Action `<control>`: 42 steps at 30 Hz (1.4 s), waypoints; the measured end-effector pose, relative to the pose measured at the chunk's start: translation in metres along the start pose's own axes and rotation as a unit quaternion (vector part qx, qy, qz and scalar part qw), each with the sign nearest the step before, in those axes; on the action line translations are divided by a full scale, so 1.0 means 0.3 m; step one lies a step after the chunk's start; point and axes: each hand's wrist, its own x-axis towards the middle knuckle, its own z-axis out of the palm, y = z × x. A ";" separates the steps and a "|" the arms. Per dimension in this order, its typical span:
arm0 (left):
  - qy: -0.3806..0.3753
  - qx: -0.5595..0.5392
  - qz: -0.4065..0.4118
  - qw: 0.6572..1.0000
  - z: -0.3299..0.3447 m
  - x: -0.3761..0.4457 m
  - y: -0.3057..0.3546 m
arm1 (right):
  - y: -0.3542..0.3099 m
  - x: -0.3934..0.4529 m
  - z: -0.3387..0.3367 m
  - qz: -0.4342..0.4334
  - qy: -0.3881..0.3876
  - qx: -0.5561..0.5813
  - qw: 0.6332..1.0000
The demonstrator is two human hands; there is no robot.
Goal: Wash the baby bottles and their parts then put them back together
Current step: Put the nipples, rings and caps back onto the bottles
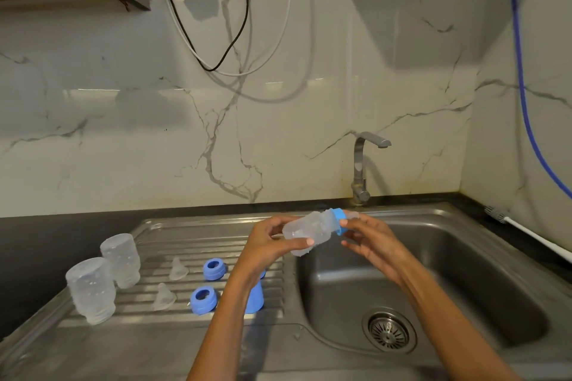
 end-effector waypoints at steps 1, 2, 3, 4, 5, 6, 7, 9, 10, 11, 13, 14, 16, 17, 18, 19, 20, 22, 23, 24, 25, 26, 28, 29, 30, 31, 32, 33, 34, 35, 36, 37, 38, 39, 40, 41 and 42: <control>-0.011 0.013 0.009 1.000 0.002 -0.001 -0.004 | -0.002 -0.001 0.000 -0.001 -0.004 -0.006 1.000; -0.021 0.031 0.018 0.999 0.005 -0.001 -0.009 | -0.003 -0.002 0.003 -0.005 -0.010 -0.013 1.000; -0.027 0.053 0.027 0.998 0.012 0.000 -0.016 | -0.005 -0.004 0.005 -0.009 -0.018 -0.022 1.000; -0.028 0.072 0.036 0.996 0.019 0.001 -0.022 | -0.006 -0.005 0.009 -0.013 -0.023 -0.031 0.999; -0.027 0.085 0.044 0.995 0.026 0.001 -0.026 | -0.009 -0.006 0.012 -0.016 -0.026 -0.040 0.999; -0.025 0.097 0.052 0.994 0.030 0.004 -0.032 | -0.012 -0.005 0.014 -0.018 -0.026 -0.050 0.998; -0.022 0.110 0.061 0.992 0.033 0.006 -0.037 | -0.013 -0.004 0.015 -0.020 -0.025 -0.060 0.998; -0.014 0.128 0.072 0.989 0.034 0.010 -0.044 | -0.010 -0.003 0.018 -0.023 -0.025 -0.077 0.996; -0.014 0.131 0.074 0.988 0.037 0.011 -0.046 | -0.008 -0.003 0.022 -0.026 -0.021 -0.086 0.996; -0.017 0.135 0.077 0.988 0.044 0.009 -0.047 | -0.004 -0.003 0.029 -0.031 -0.013 -0.097 0.995; -0.024 0.131 0.074 0.988 0.070 0.000 -0.045 | 0.007 -0.002 0.051 -0.041 0.024 -0.122 0.991; -0.027 0.120 0.067 0.990 0.084 -0.004 -0.044 | 0.013 0.000 0.063 -0.045 0.052 -0.134 0.989; -0.028 0.099 0.053 0.993 0.100 -0.006 -0.043 | 0.016 -0.005 0.087 -0.058 0.097 -0.153 0.982; -0.030 0.089 0.047 0.994 0.103 -0.006 -0.041 | 0.013 -0.007 0.093 -0.064 0.101 -0.153 0.981; -0.034 0.075 0.038 0.996 0.103 -0.006 -0.041 | 0.011 -0.008 0.094 -0.069 0.087 -0.141 0.984; -0.041 0.057 0.029 0.997 0.103 -0.007 -0.041 | 0.008 -0.007 0.092 -0.069 0.056 -0.113 0.990; -0.050 0.037 0.019 0.998 0.103 -0.008 -0.040 | 0.005 -0.006 0.087 -0.066 0.015 -0.073 0.995; -0.064 0.013 0.003 0.998 0.105 -0.012 -0.038 | -0.001 0.000 0.074 -0.051 -0.051 -0.004 0.997; -0.065 0.006 -0.002 0.998 0.106 -0.013 -0.039 | -0.003 0.002 0.068 -0.045 -0.070 0.016 0.996; -0.064 -0.001 -0.003 0.998 0.107 -0.013 -0.040 | -0.004 0.004 0.064 -0.041 -0.086 0.033 0.995; -0.062 -0.008 -0.002 0.998 0.106 -0.013 -0.039 | -0.006 0.005 0.061 -0.038 -0.102 0.049 0.993; -0.060 -0.013 -0.002 0.998 0.103 -0.012 -0.039 | -0.007 0.006 0.058 -0.036 -0.115 0.062 0.991; -0.056 -0.017 0.000 0.998 0.101 -0.010 -0.044 | -0.008 0.001 0.053 -0.042 -0.132 0.057 0.989; -0.050 -0.012 0.003 0.999 0.100 -0.009 -0.048 | -0.007 -0.004 0.053 -0.046 -0.128 0.035 0.990; -0.041 0.001 0.009 0.999 0.102 -0.008 -0.052 | -0.005 -0.008 0.055 -0.047 -0.110 0.009 0.993; -0.029 0.023 0.017 0.999 0.105 -0.008 -0.056 | -0.001 -0.012 0.060 -0.044 -0.073 -0.015 0.996; -0.015 0.055 0.031 0.998 0.110 -0.007 -0.061 | 0.006 -0.014 0.068 -0.040 -0.022 -0.034 0.998; -0.003 0.092 0.048 0.995 0.115 -0.005 -0.066 | 0.015 -0.013 0.080 -0.035 0.032 -0.052 0.998; 0.004 0.121 0.063 0.991 0.123 -0.004 -0.071 | 0.026 -0.013 0.092 -0.030 0.076 -0.069 0.994; 0.007 0.134 0.073 0.988 0.131 -0.003 -0.073 | 0.034 -0.014 0.105 -0.027 0.105 -0.079 0.991; 0.007 0.131 0.075 0.989 0.137 -0.003 -0.074 | 0.039 -0.013 0.120 -0.029 0.120 -0.084 0.989; 0.005 0.118 0.071 0.990 0.140 -0.001 -0.075 | 0.041 -0.013 0.132 -0.037 0.127 -0.088 0.987; -0.001 0.099 0.063 0.993 0.142 0.000 -0.078 | 0.041 -0.014 0.139 -0.050 0.121 -0.089 0.987; -0.011 0.078 0.055 0.995 0.143 0.000 -0.079 | 0.040 -0.015 0.142 -0.066 0.099 -0.080 0.990; -0.021 0.060 0.049 0.997 0.143 -0.001 -0.078 | 0.039 -0.014 0.140 -0.082 0.067 -0.057 0.993; -0.028 0.044 0.044 0.998 0.143 -0.002 -0.076 | 0.036 -0.014 0.135 -0.089 0.032 -0.027 0.995; -0.031 0.027 0.037 0.998 0.141 -0.003 -0.072 | 0.034 -0.010 0.129 -0.088 -0.001 0.003 0.996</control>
